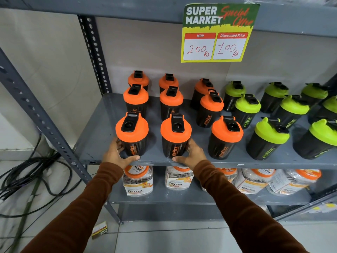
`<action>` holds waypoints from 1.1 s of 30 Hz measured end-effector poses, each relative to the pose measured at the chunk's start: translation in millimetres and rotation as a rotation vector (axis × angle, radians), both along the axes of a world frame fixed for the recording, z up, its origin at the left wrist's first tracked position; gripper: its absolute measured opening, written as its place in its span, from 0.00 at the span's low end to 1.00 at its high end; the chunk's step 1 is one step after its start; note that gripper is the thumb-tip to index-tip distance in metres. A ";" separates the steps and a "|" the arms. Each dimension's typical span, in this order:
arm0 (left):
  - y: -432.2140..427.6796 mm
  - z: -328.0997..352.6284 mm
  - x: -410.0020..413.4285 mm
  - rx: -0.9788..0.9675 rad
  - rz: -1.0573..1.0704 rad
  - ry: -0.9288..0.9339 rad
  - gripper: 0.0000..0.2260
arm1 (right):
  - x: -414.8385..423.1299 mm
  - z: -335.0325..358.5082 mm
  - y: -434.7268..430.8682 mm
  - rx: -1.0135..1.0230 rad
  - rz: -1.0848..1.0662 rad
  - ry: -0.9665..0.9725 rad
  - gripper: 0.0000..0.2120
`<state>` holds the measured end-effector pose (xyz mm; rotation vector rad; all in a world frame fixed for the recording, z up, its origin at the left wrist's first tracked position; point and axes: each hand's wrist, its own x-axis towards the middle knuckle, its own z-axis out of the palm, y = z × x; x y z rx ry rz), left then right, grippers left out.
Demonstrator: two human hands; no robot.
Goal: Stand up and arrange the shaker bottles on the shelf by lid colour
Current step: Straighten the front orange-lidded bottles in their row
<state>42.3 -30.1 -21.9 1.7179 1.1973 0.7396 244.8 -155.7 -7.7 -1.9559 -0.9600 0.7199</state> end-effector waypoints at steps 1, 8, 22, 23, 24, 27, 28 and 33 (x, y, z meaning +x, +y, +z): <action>-0.1 0.0 0.2 0.000 0.000 -0.001 0.40 | 0.2 0.1 -0.1 0.000 0.000 0.003 0.33; -0.2 -0.2 0.7 -0.009 0.004 -0.005 0.40 | -0.1 -0.2 0.0 0.001 -0.001 0.003 0.33; 1.7 -2.6 0.5 -0.012 0.011 0.010 0.40 | 2.2 -4.8 0.1 0.031 0.020 -0.021 0.34; 2.5 -3.0 0.2 -0.014 0.008 0.008 0.41 | 2.3 -4.8 0.1 0.029 0.022 -0.024 0.34; 3.1 -2.6 -0.4 -0.014 0.001 0.004 0.42 | 3.0 -5.8 0.1 0.029 0.027 -0.029 0.34; 1.3 -3.5 -1.8 0.000 -0.026 -0.006 0.45 | 0.5 -4.6 -3.5 0.028 0.045 -0.038 0.36; 0.5 -5.1 -2.0 0.013 -0.031 -0.010 0.46 | 1.2 -6.6 -4.5 0.041 0.050 -0.032 0.38; -20.4 -7.2 0.3 0.124 0.013 -0.066 0.45 | -6.5 -5.7 -26.0 0.072 0.082 -0.114 0.40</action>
